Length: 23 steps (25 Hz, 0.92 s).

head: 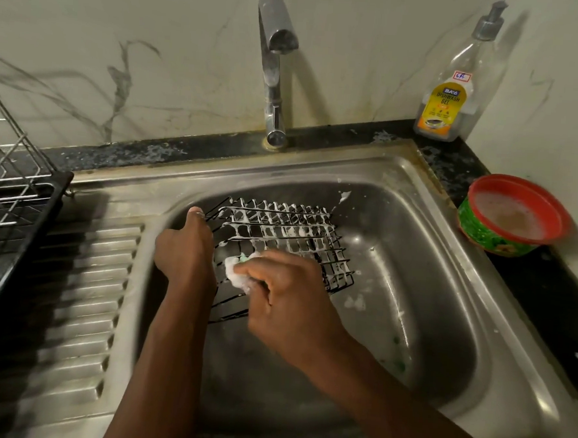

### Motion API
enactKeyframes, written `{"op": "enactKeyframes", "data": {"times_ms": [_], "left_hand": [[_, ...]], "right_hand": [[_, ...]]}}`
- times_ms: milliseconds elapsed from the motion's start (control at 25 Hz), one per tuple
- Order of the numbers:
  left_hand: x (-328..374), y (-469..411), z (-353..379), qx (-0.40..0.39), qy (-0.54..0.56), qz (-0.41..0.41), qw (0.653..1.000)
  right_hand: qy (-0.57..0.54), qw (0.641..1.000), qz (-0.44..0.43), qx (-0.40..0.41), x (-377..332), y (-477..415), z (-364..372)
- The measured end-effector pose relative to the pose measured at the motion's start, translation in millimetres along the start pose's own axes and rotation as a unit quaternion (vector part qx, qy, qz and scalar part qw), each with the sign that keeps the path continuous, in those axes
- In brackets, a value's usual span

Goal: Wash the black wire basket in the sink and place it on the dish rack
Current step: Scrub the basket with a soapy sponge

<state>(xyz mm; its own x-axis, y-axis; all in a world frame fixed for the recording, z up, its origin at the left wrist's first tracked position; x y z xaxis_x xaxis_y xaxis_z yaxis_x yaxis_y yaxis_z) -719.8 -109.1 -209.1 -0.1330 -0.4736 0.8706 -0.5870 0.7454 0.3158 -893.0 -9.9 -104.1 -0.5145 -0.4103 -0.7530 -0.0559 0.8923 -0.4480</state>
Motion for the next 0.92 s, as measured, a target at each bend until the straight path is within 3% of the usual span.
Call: {"op": "enactKeyframes", "data": {"times_ms": [40,120,240,400,520,640,800,920], "left_hand": [[-1,-1,0,0.000,0.006,-0.002,1.000],[-4,-3,3,-0.007,0.024,-0.015,1.000],[-7,-6,6,-0.017,0.037,-0.019,0.999],[-7,-4,7,-0.020,0.043,-0.022,0.999],[-8,-6,5,-0.010,0.045,-0.020,0.999],[-10,-10,7,-0.017,0.052,-0.016,0.998],[-8,-7,7,-0.015,0.048,-0.023,0.998],[-10,-8,9,-0.017,0.057,-0.022,0.998]], "right_hand": [[0.004,1.000,0.015,-0.014,10,1,-3],[0.036,0.991,0.128,-0.013,54,1,-19],[0.165,0.936,0.310,0.000,137,10,-55],[0.202,0.887,0.412,0.048,175,22,-81],[0.174,0.901,0.396,0.030,150,22,-65],[0.097,0.953,0.286,-0.022,82,12,-29],[0.003,0.986,0.155,-0.052,14,10,-2],[0.021,0.982,0.176,-0.058,39,18,-15]]}}
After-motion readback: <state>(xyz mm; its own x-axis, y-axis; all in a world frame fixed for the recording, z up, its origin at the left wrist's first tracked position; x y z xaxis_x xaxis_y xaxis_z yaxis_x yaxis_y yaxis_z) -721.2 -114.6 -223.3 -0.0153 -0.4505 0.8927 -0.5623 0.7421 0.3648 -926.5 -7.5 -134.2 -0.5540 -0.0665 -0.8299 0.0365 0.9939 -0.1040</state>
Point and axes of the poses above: each hand's wrist, its own y-axis away from the middle knuckle, its own z-axis out of the palm, x = y × z, the point moved 10 cm from there along -y, towards the middle knuckle, and after that the axes turned 10 degrees about -y, right-handed, at the moved point
